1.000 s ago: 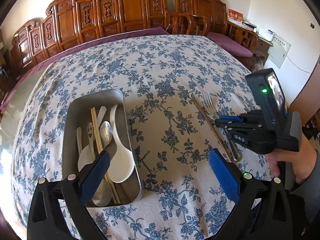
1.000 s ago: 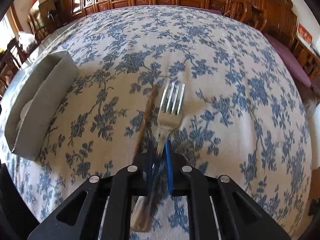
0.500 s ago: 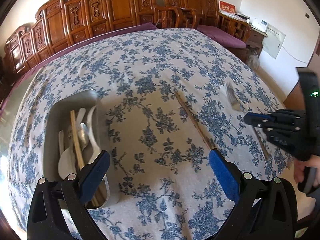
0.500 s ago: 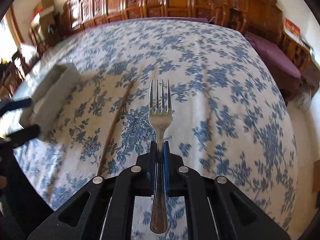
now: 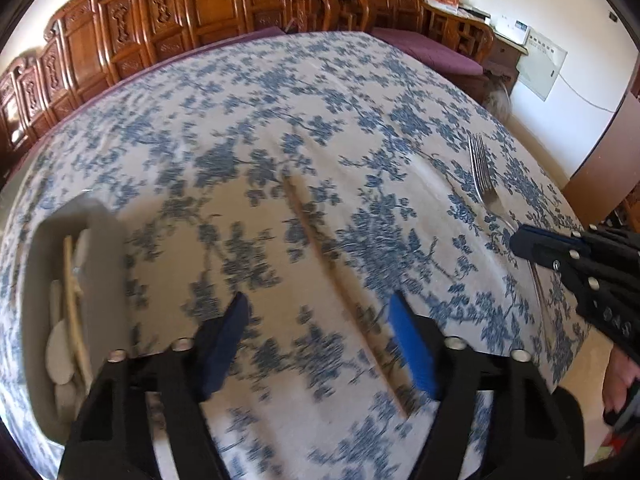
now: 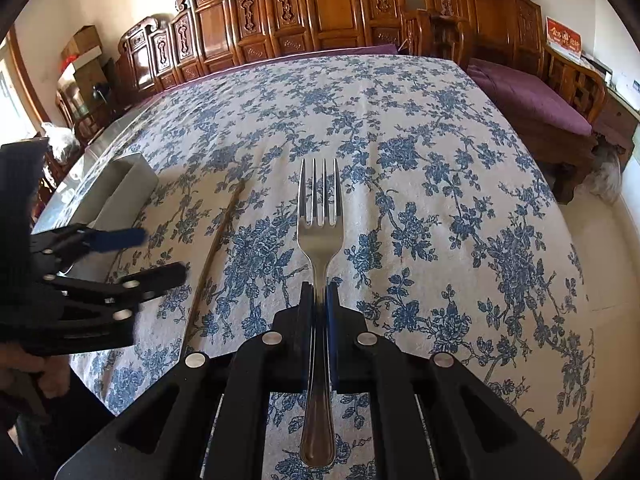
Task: Organize utensils
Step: 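Grasp the wooden chopstick with the left gripper while the right gripper holds the fork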
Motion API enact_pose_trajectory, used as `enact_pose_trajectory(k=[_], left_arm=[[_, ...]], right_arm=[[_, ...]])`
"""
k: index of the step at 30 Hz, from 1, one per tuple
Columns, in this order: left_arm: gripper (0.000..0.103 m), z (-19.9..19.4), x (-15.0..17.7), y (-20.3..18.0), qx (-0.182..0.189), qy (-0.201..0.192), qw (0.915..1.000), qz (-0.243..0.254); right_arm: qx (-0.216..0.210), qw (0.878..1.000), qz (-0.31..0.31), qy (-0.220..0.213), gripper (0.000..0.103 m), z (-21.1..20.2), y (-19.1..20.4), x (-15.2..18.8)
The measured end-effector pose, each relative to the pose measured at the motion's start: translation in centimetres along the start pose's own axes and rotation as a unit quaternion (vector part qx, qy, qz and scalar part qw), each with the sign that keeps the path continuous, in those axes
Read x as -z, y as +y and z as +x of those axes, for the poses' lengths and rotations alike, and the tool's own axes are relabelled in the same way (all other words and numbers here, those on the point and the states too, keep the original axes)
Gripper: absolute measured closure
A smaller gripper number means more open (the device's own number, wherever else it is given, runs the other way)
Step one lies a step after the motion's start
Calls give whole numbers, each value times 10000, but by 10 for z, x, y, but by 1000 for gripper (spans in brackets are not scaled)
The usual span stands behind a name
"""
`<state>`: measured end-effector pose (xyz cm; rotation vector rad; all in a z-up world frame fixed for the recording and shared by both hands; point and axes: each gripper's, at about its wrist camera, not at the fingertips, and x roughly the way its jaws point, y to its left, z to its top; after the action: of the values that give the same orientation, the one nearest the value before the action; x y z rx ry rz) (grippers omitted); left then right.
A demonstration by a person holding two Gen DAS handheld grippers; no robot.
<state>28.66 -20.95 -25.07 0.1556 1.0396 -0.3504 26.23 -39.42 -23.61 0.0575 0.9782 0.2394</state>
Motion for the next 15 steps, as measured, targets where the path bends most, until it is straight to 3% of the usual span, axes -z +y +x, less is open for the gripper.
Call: enact_pose_trajectory(k=[3, 5, 10, 15], left_arm=[[61, 13, -3, -8, 56, 107, 9999, -46], [68, 21, -3, -11, 66, 211, 9997, -110], [74, 29, 0, -14, -105, 285, 9994, -169], [98, 27, 3, -12, -238, 317, 9992, -95]], right_arm=[[-32, 9999, 137, 4, 95, 0, -8, 1], [-53, 9997, 230, -12, 95, -1, -14, 1], [-76, 9994, 322, -54, 95, -4, -20, 0], [-70, 9996, 223, -149, 95, -8, -13, -2]])
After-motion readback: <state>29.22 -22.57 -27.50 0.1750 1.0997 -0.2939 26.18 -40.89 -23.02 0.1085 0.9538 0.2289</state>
